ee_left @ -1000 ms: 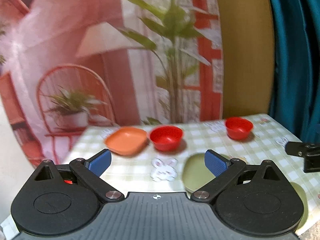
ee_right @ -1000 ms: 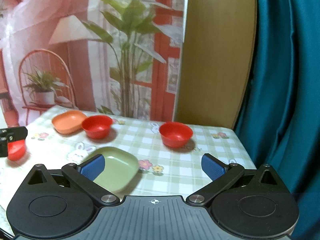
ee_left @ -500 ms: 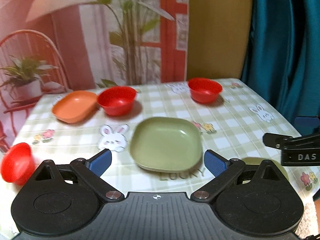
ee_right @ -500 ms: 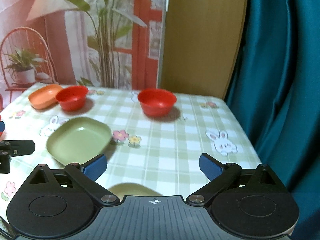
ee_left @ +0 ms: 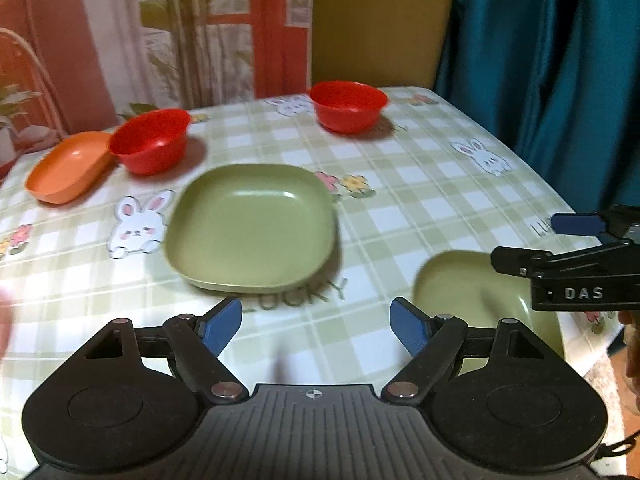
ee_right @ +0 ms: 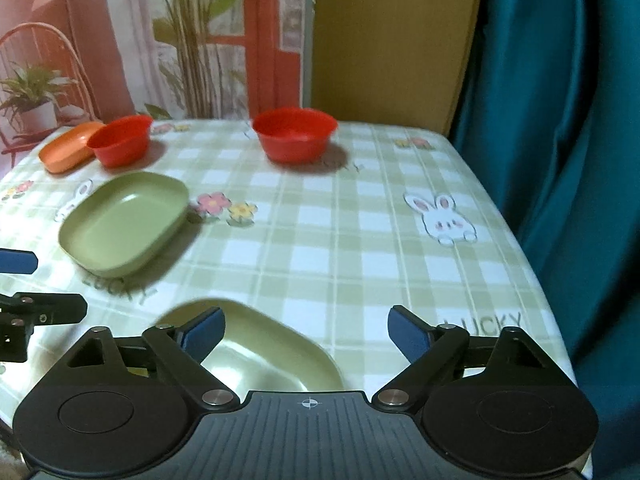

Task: Organize plates and bowls

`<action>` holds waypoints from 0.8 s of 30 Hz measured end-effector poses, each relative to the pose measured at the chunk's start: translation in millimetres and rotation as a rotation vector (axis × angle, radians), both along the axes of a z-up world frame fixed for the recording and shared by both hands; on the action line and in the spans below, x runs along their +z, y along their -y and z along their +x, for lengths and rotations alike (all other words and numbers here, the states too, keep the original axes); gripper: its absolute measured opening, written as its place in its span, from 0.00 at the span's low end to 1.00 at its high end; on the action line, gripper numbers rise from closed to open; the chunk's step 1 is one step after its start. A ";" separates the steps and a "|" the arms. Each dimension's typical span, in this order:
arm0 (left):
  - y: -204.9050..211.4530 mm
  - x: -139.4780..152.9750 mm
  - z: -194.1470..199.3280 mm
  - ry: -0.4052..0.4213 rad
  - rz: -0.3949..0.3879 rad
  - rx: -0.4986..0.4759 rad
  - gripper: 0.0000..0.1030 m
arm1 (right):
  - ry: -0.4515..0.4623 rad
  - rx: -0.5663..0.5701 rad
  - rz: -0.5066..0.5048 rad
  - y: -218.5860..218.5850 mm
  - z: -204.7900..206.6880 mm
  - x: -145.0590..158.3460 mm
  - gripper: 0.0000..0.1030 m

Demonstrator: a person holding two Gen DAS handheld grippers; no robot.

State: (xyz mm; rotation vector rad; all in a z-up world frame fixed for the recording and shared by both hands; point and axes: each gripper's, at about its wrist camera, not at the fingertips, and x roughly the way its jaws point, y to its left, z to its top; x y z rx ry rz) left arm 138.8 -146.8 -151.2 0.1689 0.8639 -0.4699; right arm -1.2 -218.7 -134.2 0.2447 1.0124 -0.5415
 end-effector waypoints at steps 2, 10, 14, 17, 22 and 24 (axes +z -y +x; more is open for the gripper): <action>4.8 -3.3 -1.0 -0.017 -0.001 -0.020 0.81 | -0.014 -0.013 0.021 4.2 -5.7 -4.7 0.75; 15.0 -13.8 -5.7 -0.071 -0.007 -0.075 0.81 | -0.054 -0.025 0.046 5.6 -20.4 -15.1 0.65; 18.7 -16.1 -7.4 -0.089 -0.009 -0.100 0.81 | -0.062 -0.024 0.061 4.1 -25.0 -19.1 0.58; 22.6 -21.2 -8.3 -0.116 -0.002 -0.118 0.76 | -0.067 -0.034 0.084 4.4 -27.4 -22.9 0.52; 18.9 -25.1 -5.9 -0.147 -0.024 -0.113 0.69 | -0.061 -0.054 0.102 1.9 -33.5 -25.7 0.49; 19.3 -26.6 -5.6 -0.160 -0.029 -0.117 0.68 | -0.059 -0.061 0.114 1.4 -35.9 -26.8 0.46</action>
